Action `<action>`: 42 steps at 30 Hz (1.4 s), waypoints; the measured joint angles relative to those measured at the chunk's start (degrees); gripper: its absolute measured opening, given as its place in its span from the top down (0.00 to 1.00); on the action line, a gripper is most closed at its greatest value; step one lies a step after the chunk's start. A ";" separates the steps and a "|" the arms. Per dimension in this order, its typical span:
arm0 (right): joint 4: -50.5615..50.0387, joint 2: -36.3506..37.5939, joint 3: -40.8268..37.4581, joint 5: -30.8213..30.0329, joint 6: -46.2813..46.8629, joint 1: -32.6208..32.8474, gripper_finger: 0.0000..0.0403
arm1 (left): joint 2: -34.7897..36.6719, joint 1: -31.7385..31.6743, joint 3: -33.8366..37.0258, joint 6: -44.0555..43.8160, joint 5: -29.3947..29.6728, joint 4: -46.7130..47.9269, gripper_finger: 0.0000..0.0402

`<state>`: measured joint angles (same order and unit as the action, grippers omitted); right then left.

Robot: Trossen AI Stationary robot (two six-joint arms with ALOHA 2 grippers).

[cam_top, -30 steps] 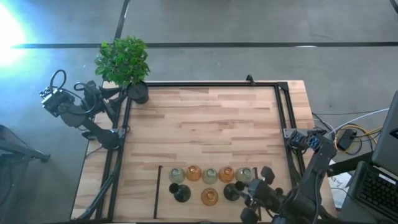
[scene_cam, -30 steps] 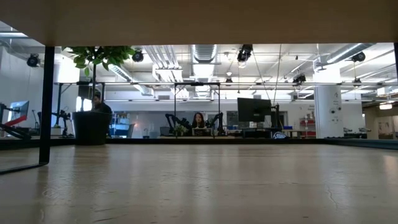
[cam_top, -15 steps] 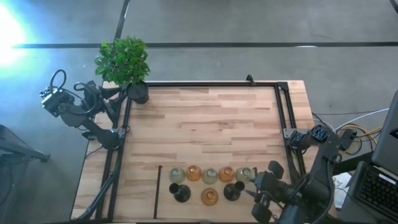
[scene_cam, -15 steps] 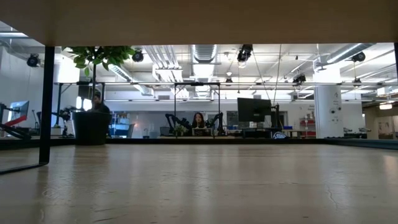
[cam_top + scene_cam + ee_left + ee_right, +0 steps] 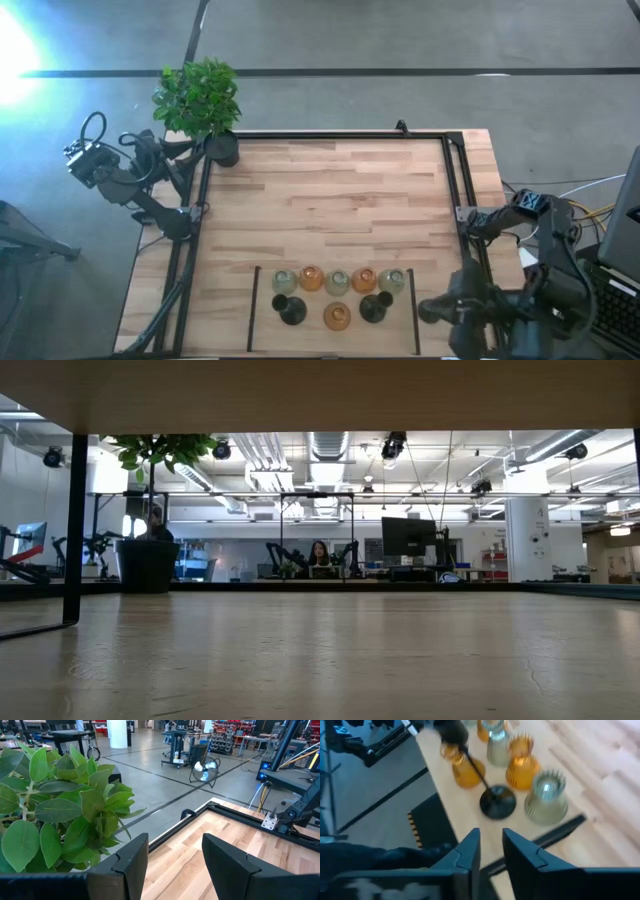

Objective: Pick & Place candle stick holders
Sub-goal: Put the black candle holder on the shelf

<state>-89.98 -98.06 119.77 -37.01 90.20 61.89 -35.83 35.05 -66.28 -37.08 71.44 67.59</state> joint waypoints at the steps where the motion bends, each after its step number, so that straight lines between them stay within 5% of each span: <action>1: -0.04 0.06 -0.42 -0.02 1.71 1.09 0.82 | 0.02 0.02 0.00 0.02 -0.02 0.00 0.53; 7: -0.01 -0.05 -3.58 -0.53 14.41 8.21 0.96 | 0.01 0.02 0.00 0.00 -0.02 0.00 0.53; 15: -0.04 -0.46 -10.97 -1.00 29.41 14.31 0.98 | 0.02 0.02 0.00 0.00 -0.02 -0.02 0.53; 23: 0.38 -0.23 -16.95 14.77 30.52 15.70 0.98 | 0.02 0.02 0.00 0.00 -0.01 0.00 0.53; 35: 3.98 0.14 -27.85 19.01 30.35 16.03 0.98 | 0.02 0.02 0.00 0.00 -0.02 -0.01 0.53; 42: 10.79 0.65 -33.30 22.84 17.13 16.11 0.98 | 0.02 0.00 0.00 0.00 -0.02 0.00 0.53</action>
<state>-79.19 -97.40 86.47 -14.18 107.33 78.01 -35.81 35.05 -66.28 -37.08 71.42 67.59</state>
